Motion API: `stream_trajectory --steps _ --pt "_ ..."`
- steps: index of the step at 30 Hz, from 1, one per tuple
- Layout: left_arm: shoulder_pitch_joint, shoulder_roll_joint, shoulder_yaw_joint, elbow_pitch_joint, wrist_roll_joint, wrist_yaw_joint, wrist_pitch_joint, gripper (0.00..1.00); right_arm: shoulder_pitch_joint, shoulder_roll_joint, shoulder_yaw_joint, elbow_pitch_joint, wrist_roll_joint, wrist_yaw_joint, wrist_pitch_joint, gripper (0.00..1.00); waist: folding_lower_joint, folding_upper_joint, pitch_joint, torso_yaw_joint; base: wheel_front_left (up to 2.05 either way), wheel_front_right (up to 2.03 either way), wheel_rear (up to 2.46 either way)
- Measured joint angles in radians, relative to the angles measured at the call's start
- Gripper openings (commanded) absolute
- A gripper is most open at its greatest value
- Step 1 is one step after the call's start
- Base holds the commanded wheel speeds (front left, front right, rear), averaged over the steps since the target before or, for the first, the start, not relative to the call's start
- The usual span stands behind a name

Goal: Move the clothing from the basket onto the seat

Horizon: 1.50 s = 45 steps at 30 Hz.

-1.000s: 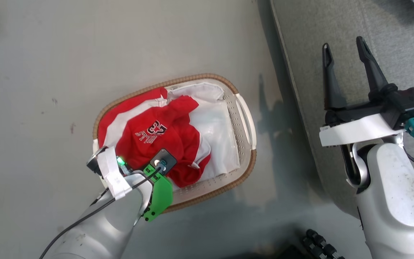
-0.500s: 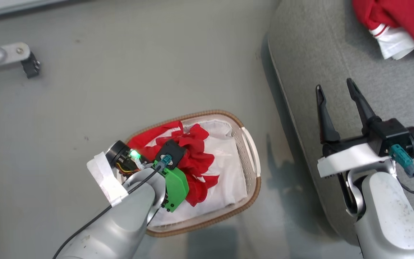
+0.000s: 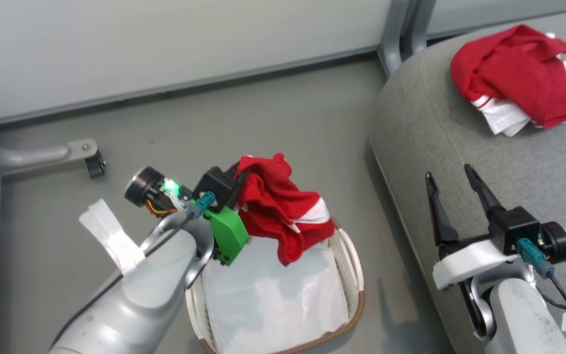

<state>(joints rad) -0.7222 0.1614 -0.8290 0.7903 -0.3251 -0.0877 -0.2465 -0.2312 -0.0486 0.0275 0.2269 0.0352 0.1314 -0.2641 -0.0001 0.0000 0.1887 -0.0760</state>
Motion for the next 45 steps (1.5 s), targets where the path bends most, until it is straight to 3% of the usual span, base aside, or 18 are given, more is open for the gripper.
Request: stream_trajectory --steps 10,21,39,45 --pt "-0.094 0.121 0.062 -0.245 -0.036 0.01 0.134 0.0 0.029 0.0 0.072 0.015 0.009 0.0 0.0 1.0 0.0 0.0 -0.141 0.007 0.0 0.0 0.0" --pt "-0.165 0.197 0.109 -0.48 -0.062 0.028 0.27 0.0 -0.025 0.0 0.204 0.038 0.036 0.0 0.0 1.0 0.0 0.0 -0.173 -0.005 0.0 0.0 0.0" --pt "-0.199 0.182 0.073 -0.683 -0.07 0.036 0.359 0.0 -0.107 0.0 0.463 0.118 0.109 0.0 0.0 1.0 0.0 0.0 -0.183 0.022 0.0 0.0 0.0" --pt "-0.2 0.18 0.062 -0.715 -0.073 0.041 0.364 0.0 -0.166 0.0 0.471 0.11 0.124 0.0 0.0 1.0 0.0 0.0 -0.18 0.032 0.0 0.0 0.0"
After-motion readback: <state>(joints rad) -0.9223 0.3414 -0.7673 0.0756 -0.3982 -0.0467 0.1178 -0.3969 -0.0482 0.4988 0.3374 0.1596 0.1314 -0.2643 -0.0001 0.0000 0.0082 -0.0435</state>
